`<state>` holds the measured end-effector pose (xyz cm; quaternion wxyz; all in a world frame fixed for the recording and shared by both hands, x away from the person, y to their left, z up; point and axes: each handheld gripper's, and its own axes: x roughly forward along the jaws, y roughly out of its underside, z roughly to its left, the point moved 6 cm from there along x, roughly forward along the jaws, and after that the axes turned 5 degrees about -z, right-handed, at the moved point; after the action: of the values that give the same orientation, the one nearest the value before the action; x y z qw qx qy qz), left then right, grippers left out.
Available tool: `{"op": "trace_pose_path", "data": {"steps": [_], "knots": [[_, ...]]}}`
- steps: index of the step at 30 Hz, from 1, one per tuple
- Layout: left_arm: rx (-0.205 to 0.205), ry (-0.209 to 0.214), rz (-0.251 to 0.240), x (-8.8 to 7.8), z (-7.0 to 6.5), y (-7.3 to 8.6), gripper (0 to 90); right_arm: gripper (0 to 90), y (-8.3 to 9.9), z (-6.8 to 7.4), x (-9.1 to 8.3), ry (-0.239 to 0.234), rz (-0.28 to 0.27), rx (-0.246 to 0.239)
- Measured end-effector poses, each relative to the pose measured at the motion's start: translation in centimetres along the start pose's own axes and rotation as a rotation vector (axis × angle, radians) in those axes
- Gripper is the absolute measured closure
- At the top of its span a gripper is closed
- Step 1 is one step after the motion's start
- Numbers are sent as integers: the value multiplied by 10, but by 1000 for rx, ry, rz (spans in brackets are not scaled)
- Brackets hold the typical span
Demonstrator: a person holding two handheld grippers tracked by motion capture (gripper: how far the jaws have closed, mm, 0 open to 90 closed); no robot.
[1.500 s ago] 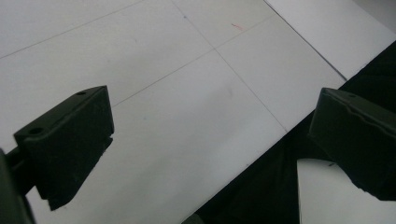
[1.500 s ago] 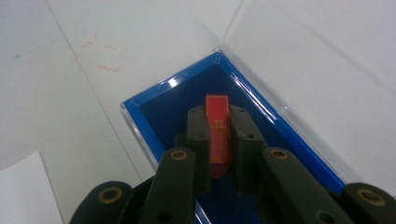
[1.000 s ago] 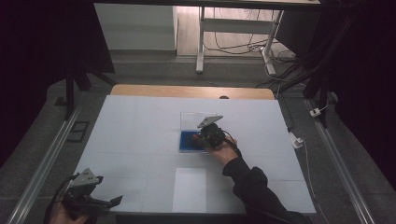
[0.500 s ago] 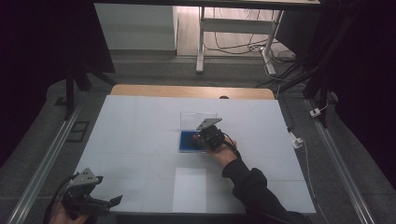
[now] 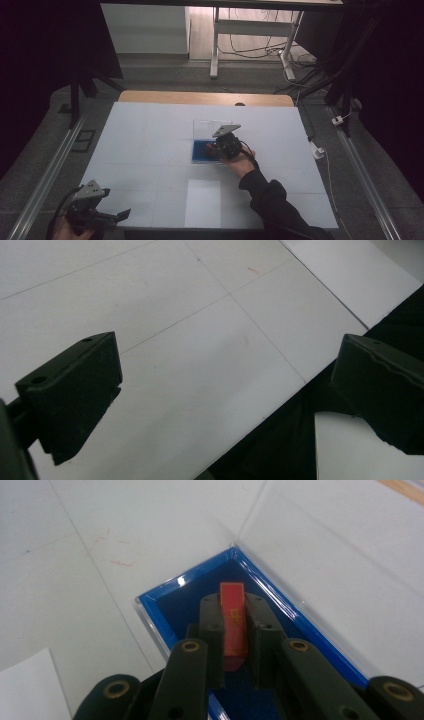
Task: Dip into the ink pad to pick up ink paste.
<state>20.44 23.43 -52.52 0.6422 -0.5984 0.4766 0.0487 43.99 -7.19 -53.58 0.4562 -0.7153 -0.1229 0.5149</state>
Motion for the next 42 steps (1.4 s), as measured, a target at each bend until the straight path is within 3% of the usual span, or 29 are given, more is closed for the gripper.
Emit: {"op": "trace_pose_path", "data": {"steps": [8,21,34,42], "knots": [[0,2,-2,0,0,0,5,802,-5,7,-8,-31,-13,-19],[-1,3,-2,0,0,0,6,802,-7,14,-26,-69,-23,6],[-6,8,-4,0,0,0,8,802,-11,33,-45,-131,-45,-5],[-4,7,-3,0,0,0,9,802,-10,41,-55,-141,-52,-13]]}}
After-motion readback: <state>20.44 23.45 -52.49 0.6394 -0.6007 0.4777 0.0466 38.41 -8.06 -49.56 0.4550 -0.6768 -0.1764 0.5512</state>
